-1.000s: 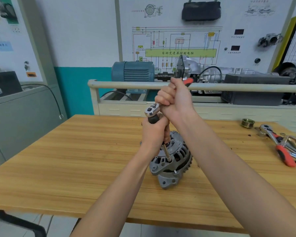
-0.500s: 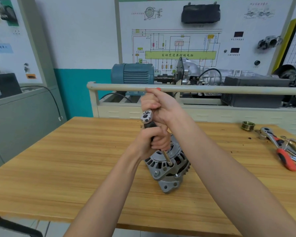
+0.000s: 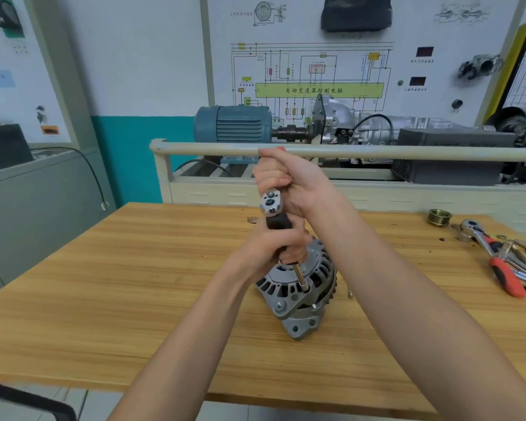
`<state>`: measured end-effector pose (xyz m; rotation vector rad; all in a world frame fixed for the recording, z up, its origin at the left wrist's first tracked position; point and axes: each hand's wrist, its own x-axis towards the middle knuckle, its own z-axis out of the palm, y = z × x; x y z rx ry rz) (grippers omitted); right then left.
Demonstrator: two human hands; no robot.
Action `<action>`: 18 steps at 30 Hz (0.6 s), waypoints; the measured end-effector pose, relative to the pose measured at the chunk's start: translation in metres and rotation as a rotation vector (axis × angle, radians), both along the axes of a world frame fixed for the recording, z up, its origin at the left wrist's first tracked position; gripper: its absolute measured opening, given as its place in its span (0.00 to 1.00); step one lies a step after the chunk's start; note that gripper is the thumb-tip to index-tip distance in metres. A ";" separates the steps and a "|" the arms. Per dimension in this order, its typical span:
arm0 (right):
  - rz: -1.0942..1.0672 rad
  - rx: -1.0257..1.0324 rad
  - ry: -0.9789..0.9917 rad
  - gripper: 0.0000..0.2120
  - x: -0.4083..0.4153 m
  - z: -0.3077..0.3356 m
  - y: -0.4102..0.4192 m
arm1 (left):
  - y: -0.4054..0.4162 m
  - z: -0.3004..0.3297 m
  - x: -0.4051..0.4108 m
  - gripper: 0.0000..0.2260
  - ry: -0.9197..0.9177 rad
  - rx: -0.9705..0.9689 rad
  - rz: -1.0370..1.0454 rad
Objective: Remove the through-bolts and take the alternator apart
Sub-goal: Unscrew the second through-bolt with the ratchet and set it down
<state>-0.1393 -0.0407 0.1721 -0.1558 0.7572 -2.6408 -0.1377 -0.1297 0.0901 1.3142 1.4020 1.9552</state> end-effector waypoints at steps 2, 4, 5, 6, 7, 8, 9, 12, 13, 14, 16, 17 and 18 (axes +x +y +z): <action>0.046 -0.009 -0.004 0.18 -0.003 -0.002 -0.004 | -0.004 0.000 -0.005 0.13 0.020 -0.022 -0.106; -0.008 -0.022 0.032 0.21 -0.001 -0.003 -0.005 | -0.004 -0.001 -0.005 0.16 -0.010 -0.046 -0.108; -0.065 -0.018 0.062 0.24 0.001 -0.003 -0.004 | -0.002 -0.002 -0.002 0.17 -0.028 -0.055 -0.063; -0.143 -0.008 0.102 0.25 0.005 -0.003 -0.002 | 0.001 -0.002 0.001 0.16 -0.044 -0.055 0.000; -0.235 0.003 0.144 0.26 0.010 -0.003 -0.001 | 0.004 -0.002 0.005 0.16 -0.063 -0.048 0.074; -0.327 0.014 0.181 0.25 0.016 -0.003 0.000 | 0.007 -0.002 0.009 0.16 -0.086 -0.038 0.143; -0.405 0.020 0.212 0.24 0.021 -0.003 0.000 | 0.010 -0.002 0.013 0.16 -0.107 -0.026 0.205; -0.501 0.043 0.257 0.20 0.031 -0.005 0.001 | 0.016 -0.004 0.021 0.15 -0.149 0.027 0.349; -0.461 0.064 0.245 0.20 0.031 -0.004 0.002 | 0.018 -0.005 0.023 0.15 -0.141 0.034 0.395; -0.379 0.089 0.217 0.21 0.029 -0.002 0.004 | 0.021 -0.005 0.026 0.15 -0.119 0.031 0.427; -0.154 0.119 0.131 0.22 0.023 0.002 0.006 | 0.023 -0.005 0.030 0.16 -0.039 -0.029 0.439; -0.062 0.113 0.088 0.21 0.020 0.004 0.007 | 0.021 -0.004 0.028 0.16 0.027 -0.077 0.402; 0.001 0.104 0.055 0.19 0.019 0.004 0.008 | 0.018 -0.002 0.024 0.15 0.112 -0.125 0.321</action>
